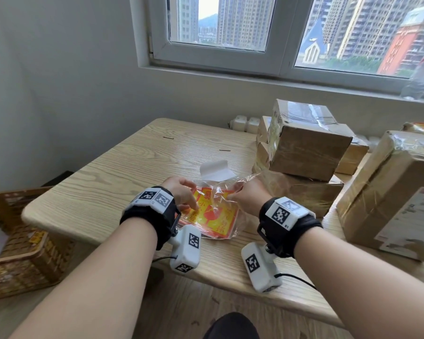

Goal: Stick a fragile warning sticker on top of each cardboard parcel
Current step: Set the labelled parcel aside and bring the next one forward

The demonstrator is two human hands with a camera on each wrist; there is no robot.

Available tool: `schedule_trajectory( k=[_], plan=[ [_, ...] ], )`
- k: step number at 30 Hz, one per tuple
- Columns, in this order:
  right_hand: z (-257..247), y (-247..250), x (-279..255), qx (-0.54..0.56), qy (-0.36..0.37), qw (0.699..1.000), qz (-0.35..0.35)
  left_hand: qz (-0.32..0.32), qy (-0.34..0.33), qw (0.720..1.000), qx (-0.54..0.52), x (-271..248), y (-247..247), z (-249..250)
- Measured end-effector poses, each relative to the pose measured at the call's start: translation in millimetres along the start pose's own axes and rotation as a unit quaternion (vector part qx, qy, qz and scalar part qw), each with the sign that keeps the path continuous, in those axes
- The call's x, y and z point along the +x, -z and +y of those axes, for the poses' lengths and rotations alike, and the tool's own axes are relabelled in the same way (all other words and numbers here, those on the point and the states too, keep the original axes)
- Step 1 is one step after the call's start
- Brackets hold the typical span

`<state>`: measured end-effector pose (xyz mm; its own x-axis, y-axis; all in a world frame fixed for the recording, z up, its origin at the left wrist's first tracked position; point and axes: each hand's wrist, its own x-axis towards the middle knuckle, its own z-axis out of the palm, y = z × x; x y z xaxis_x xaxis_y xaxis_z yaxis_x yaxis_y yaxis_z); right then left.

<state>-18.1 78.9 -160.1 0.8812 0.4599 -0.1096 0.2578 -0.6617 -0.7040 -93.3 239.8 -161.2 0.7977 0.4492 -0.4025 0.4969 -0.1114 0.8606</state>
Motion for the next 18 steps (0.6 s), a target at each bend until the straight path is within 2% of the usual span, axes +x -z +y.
schedule_trajectory(
  k=[6,11,15,18],
  plan=[
    [0,10,-5,0.009,0.008,1.000,0.017,0.007,-0.002,1.000,0.002,-2,-1,0],
    [2,13,-8,0.072,-0.012,0.996,0.048,0.019,-0.001,1.000,0.014,0,-3,0],
    [1,16,-10,0.072,-0.015,0.995,0.060,0.028,-0.006,0.999,0.039,-1,-5,0],
    [1,20,-11,0.044,-0.039,0.997,0.042,0.030,-0.009,0.998,0.056,-1,-6,1]
  ],
)
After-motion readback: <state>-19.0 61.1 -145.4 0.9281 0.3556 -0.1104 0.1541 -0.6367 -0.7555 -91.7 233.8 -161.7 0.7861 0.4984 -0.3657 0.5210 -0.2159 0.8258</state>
